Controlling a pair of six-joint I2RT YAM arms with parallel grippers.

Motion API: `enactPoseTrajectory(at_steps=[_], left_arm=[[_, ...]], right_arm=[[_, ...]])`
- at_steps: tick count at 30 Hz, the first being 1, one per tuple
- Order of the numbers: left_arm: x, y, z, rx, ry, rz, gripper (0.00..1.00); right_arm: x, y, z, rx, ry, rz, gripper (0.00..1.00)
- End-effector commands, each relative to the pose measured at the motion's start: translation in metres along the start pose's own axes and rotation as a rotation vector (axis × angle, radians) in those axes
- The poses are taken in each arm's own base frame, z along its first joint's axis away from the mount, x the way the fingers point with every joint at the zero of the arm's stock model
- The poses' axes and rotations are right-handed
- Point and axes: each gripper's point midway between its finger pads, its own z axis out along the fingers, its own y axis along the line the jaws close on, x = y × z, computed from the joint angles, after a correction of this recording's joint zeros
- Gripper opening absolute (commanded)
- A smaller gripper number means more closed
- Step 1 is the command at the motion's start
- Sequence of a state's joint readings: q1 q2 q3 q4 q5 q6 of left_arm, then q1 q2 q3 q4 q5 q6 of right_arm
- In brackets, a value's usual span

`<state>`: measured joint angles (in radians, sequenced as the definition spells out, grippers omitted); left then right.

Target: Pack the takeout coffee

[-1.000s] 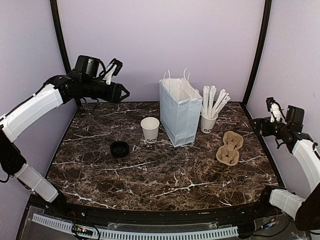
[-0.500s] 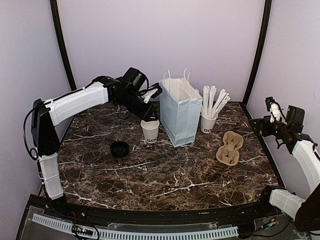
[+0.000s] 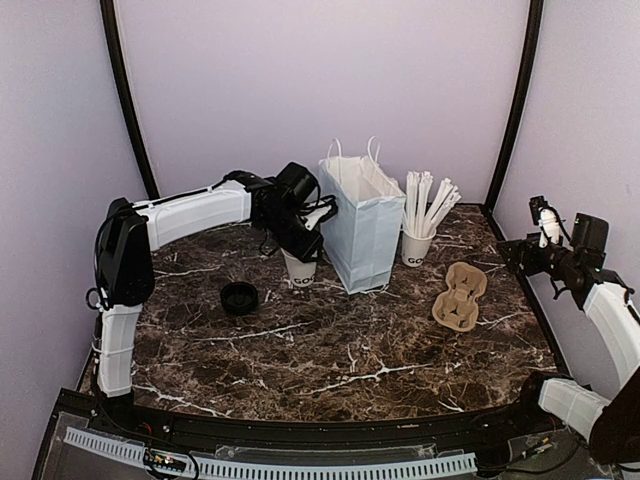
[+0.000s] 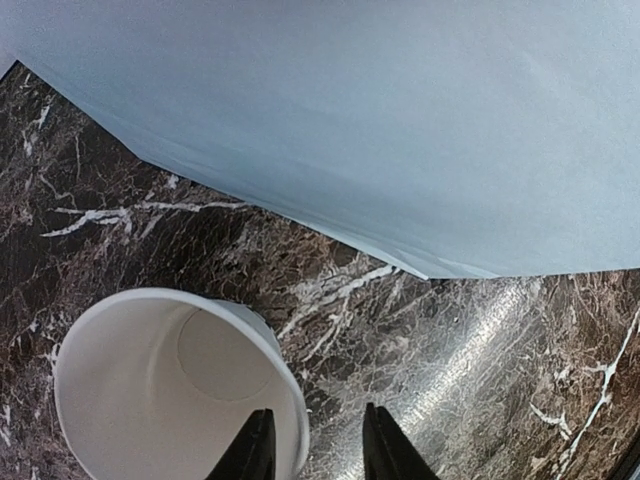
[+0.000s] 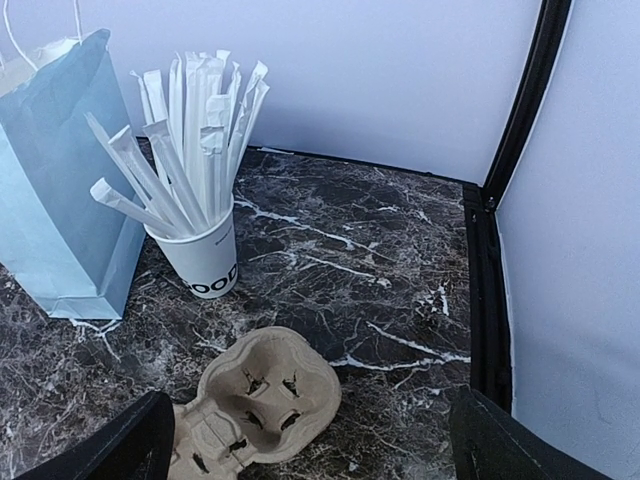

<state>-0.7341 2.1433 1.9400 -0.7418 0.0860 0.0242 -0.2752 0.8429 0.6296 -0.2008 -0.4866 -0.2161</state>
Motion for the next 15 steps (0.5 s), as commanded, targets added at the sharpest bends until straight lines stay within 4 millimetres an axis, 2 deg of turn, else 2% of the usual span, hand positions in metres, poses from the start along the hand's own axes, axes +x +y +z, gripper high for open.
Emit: enactPoseTrajectory(at_steps=[1, 15], left_arm=[[-0.011, 0.004, -0.008, -0.029, -0.028, 0.029, 0.29], [-0.005, 0.007, 0.004, -0.041, 0.002, 0.052, 0.17]], right_arm=[[-0.006, -0.001, 0.0, 0.003, -0.038, -0.035, 0.97], [-0.003, -0.001, 0.001, 0.003, -0.032, -0.042, 0.97]])
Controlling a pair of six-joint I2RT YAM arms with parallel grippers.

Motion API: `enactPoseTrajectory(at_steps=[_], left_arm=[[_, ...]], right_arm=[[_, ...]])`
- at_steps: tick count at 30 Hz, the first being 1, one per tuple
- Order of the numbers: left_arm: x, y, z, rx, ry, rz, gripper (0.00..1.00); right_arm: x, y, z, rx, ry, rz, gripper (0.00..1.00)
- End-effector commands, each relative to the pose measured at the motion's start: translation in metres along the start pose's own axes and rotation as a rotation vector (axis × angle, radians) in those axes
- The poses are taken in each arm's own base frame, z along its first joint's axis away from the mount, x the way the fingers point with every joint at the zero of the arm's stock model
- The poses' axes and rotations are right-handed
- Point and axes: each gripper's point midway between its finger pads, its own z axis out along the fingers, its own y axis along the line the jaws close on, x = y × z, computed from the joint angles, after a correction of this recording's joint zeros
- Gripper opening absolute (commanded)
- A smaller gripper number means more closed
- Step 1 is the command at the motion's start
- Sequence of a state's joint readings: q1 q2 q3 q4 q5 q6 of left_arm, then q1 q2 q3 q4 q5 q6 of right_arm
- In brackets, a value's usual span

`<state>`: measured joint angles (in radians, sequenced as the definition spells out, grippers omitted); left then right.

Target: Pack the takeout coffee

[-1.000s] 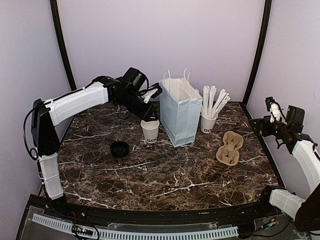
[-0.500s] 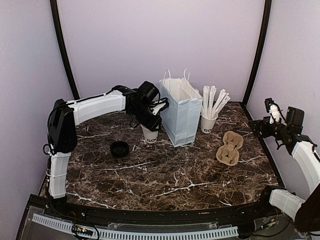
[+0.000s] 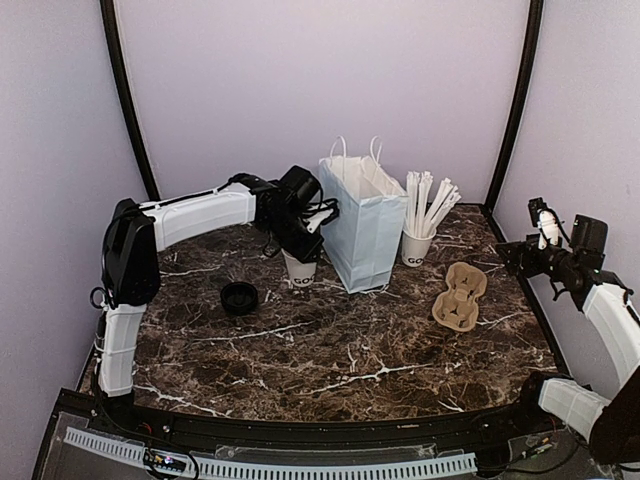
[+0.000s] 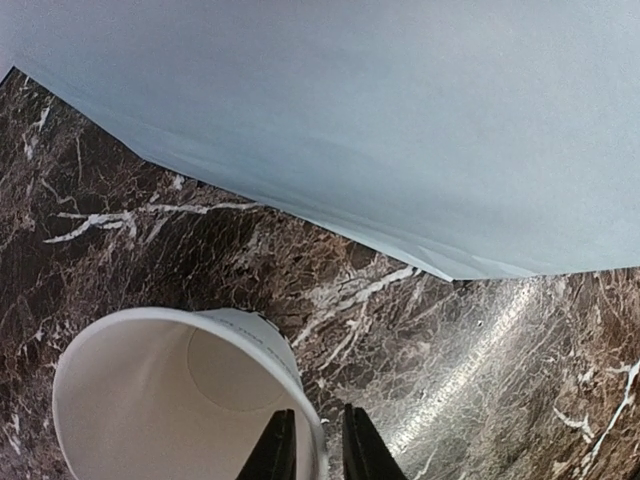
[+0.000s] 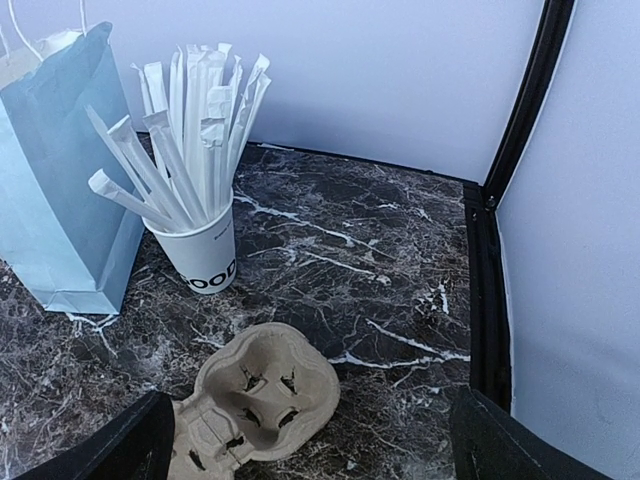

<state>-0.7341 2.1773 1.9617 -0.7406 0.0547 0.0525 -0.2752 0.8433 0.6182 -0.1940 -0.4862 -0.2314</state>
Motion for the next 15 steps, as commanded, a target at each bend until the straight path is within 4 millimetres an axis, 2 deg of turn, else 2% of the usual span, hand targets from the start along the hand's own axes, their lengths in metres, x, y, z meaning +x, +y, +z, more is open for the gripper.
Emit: enactPoseTrajectory(at_steps=[1, 7, 10, 13, 14, 15], left_arm=[[-0.007, 0.002, -0.006, -0.012, -0.011, 0.025, 0.15], [-0.005, 0.002, -0.01, -0.014, 0.004, 0.023, 0.0], [-0.004, 0.003, -0.02, -0.024, 0.022, 0.019, 0.0], [0.002, 0.0, -0.037, -0.033, 0.049, 0.02, 0.0], [0.0, -0.002, -0.048, -0.033, 0.036, 0.023, 0.0], [0.006, -0.004, -0.05, -0.03, 0.051, 0.027, 0.0]], right_arm=[[-0.006, -0.001, 0.0, 0.004, -0.035, -0.028, 0.97], [-0.006, -0.001, -0.001, 0.005, -0.037, -0.033, 0.97], [-0.006, -0.001, -0.001, 0.007, -0.036, -0.033, 0.97], [-0.006, -0.001, -0.001, 0.007, -0.038, -0.037, 0.97], [-0.006, -0.001, -0.001, 0.008, -0.036, -0.036, 0.97], [-0.005, -0.001, -0.001, 0.007, -0.035, -0.037, 0.97]])
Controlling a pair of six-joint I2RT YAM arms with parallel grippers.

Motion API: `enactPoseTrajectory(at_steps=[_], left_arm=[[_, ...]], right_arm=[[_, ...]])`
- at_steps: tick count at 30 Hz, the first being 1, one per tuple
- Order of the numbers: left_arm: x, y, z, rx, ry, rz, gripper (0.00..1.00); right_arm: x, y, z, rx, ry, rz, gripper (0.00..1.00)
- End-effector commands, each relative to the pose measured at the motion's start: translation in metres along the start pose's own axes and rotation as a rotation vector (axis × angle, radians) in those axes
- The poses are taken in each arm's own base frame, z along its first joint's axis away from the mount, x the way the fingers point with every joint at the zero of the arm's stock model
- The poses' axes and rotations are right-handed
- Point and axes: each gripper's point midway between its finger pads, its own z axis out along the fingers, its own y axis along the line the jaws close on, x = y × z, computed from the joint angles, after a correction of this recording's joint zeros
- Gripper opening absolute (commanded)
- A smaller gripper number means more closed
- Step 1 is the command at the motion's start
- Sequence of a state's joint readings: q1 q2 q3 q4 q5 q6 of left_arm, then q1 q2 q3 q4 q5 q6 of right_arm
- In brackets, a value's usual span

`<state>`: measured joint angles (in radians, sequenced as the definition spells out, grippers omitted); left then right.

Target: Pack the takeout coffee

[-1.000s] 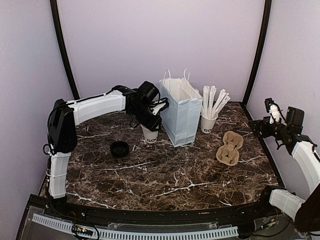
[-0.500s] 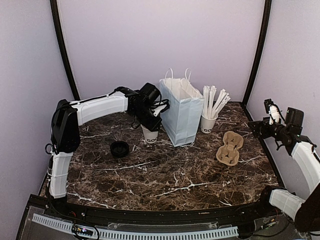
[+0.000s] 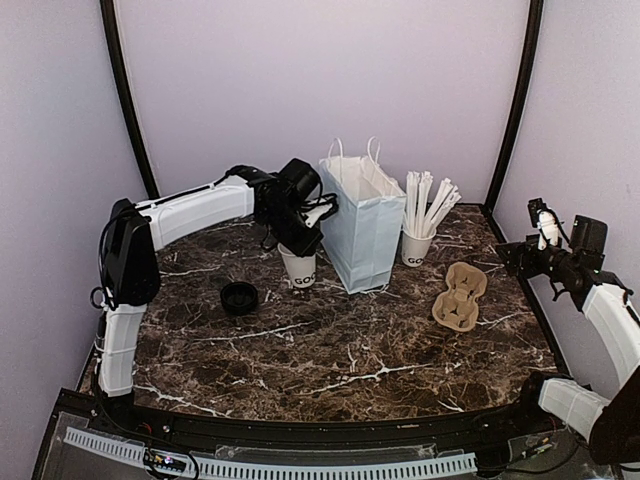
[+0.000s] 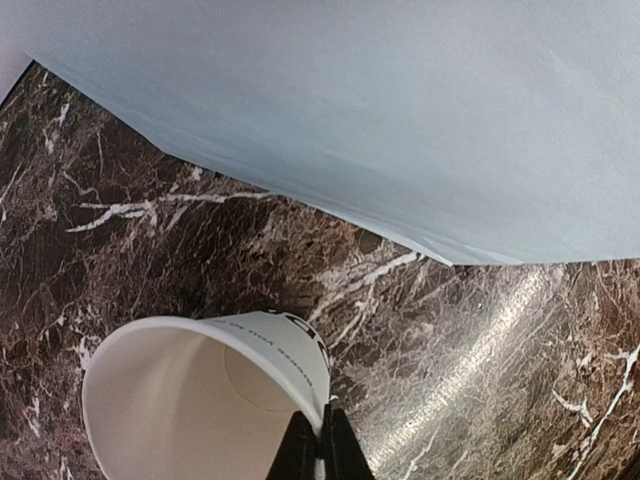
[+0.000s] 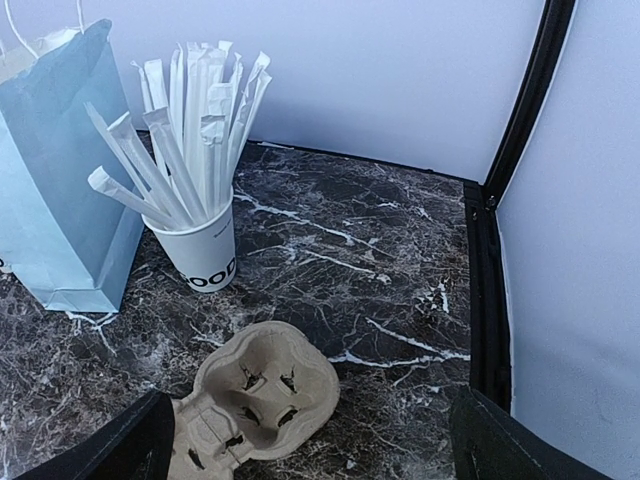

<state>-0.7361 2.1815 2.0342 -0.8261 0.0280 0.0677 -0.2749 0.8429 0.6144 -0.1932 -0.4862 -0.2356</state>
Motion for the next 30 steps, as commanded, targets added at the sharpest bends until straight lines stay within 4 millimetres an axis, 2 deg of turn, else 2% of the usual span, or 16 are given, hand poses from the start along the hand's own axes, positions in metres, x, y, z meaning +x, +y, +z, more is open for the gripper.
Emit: enactPoseTrajectory(at_steps=[1, 6, 8, 9, 13, 19, 22, 27, 30], left_arm=[[0.009, -0.009, -0.048, -0.005, 0.014, 0.02, 0.0], [0.026, -0.023, -0.081, -0.044, 0.022, 0.049, 0.0], [0.032, -0.037, -0.091, -0.035, 0.031, 0.08, 0.0], [0.036, -0.05, -0.097, -0.025, 0.037, 0.11, 0.0], [0.049, -0.085, -0.107, -0.039, 0.064, 0.211, 0.0], [0.072, -0.12, -0.105, -0.053, 0.115, 0.261, 0.0], [0.083, -0.137, -0.098, -0.031, 0.115, 0.253, 0.0], [0.09, -0.156, -0.085, 0.013, 0.108, 0.229, 0.0], [0.097, -0.161, -0.078, 0.015, 0.12, 0.22, 0.0]], right_arm=[[-0.006, -0.002, -0.001, 0.007, -0.036, -0.034, 0.97], [-0.006, 0.001, 0.0, -0.008, -0.035, -0.034, 0.97], [-0.006, 0.001, 0.0, -0.01, -0.036, -0.035, 0.97], [-0.006, 0.001, 0.001, -0.012, -0.035, -0.035, 0.97], [-0.004, 0.002, 0.001, -0.018, -0.033, -0.033, 0.97], [-0.005, 0.0, 0.0, -0.004, -0.035, -0.039, 0.97], [-0.005, 0.0, 0.001, -0.004, -0.035, -0.04, 0.97], [-0.005, 0.001, 0.001, -0.008, -0.035, -0.039, 0.97], [-0.005, 0.001, 0.0, -0.008, -0.036, -0.04, 0.97]])
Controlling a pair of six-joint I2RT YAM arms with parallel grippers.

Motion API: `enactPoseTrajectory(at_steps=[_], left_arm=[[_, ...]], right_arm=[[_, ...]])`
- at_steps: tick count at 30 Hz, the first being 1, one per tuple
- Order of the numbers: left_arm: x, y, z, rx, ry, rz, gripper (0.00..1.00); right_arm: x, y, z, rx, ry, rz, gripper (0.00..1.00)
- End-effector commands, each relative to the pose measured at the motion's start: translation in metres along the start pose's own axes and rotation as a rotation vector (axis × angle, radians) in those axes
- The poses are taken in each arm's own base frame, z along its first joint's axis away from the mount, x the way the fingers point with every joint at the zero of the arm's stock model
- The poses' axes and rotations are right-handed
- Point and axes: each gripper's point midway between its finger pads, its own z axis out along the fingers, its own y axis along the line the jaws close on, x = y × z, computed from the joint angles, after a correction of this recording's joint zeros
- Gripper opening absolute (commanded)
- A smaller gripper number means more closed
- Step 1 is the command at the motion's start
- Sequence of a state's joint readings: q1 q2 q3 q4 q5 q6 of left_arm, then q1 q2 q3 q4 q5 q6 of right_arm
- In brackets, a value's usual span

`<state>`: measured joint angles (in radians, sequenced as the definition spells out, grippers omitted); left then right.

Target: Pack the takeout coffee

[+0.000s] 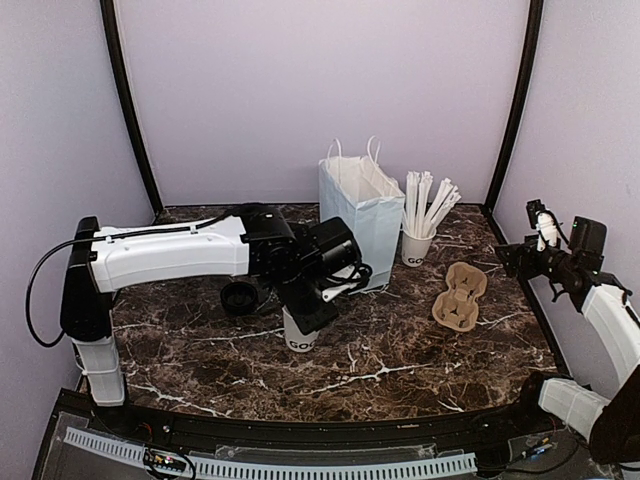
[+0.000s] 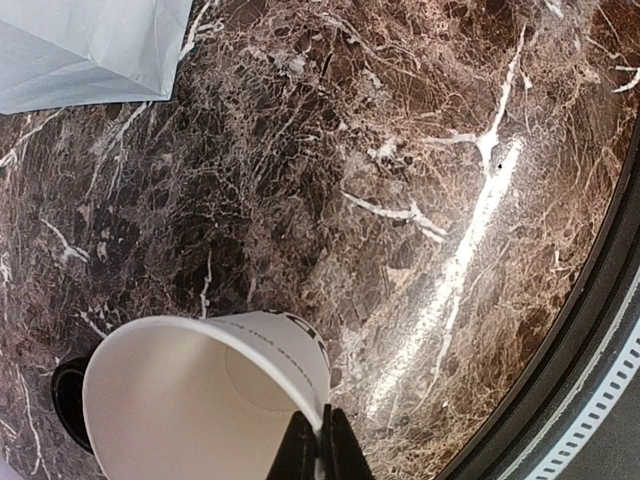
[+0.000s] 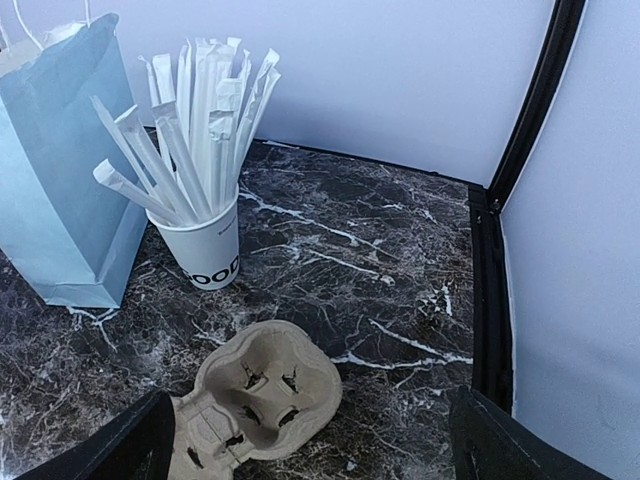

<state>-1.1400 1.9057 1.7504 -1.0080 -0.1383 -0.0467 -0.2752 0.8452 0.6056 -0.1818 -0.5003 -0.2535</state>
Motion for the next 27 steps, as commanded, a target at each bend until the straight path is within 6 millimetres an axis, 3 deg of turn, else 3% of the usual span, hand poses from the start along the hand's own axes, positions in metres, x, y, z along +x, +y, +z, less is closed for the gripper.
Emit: enactPoseTrajectory(at_steps=[1, 10, 22, 27], left_arm=[[-0.004, -0.007, -0.006, 0.014, -0.048, -0.053, 0.0], [-0.005, -0.023, -0.009, 0.037, -0.081, -0.08, 0.0], [0.001, -0.019, -0.01, 0.008, -0.151, -0.153, 0.0], [0.005, -0.021, -0.001, 0.011, -0.136, -0.159, 0.0]], right_arm=[[-0.006, -0.001, -0.001, 0.005, -0.032, -0.023, 0.97], [-0.005, -0.002, -0.001, 0.008, -0.03, -0.023, 0.97], [-0.004, -0.002, 0.001, 0.005, -0.027, -0.02, 0.97], [-0.003, -0.002, 0.001, 0.005, -0.026, -0.021, 0.97]])
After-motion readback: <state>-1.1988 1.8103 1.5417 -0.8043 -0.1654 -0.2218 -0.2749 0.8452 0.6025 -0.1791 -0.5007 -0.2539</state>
